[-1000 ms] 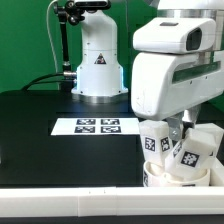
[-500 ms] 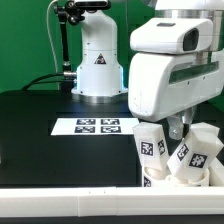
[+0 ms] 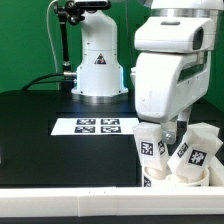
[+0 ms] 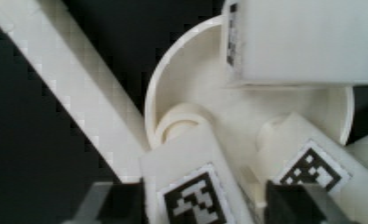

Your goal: Assemble stool

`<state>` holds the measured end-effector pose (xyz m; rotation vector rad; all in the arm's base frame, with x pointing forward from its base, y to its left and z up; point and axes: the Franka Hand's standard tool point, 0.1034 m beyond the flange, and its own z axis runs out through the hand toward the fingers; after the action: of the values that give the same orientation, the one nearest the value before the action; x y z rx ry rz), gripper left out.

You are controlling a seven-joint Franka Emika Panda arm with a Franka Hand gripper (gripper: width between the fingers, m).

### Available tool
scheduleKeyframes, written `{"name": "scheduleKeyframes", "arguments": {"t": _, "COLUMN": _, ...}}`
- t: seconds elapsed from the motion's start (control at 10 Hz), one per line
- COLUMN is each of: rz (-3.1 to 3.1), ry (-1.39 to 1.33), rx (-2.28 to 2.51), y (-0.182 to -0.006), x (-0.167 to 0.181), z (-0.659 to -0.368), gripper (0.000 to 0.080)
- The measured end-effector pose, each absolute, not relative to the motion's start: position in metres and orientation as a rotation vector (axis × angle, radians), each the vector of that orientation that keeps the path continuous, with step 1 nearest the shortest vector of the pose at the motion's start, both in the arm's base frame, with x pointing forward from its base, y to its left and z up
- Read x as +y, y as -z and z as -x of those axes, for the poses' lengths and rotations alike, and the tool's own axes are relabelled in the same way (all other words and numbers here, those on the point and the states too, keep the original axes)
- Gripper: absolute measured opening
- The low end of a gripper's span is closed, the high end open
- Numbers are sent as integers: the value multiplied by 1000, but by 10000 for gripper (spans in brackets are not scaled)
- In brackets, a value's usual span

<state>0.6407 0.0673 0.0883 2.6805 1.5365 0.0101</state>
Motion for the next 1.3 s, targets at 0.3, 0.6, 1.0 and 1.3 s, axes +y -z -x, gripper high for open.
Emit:
{"name": "scheduleKeyframes", "arguments": {"t": 0.3, "rz": -2427, "ry": 51, "rx": 1860, "y": -86, "x": 61, "z": -642, "gripper": 626}}
{"name": "scheduleKeyframes", "arguments": {"t": 0.6, "rz": -2216, "ry": 88, "rx": 2070, "y": -87, "x": 58, "z": -644, "gripper": 646}}
{"name": "scheduleKeyframes", "arguments": {"t": 1.0, "rz": -2190, "ry": 85, "rx": 2080, "y": -90, "x": 80, "z": -654, "gripper": 648}}
{"name": "scheduleKeyframes", "arguments": {"t": 1.3, "rz": -2229, "ry": 69, "rx": 2050, "y": -89, "x": 93, "z": -653, "gripper": 648}}
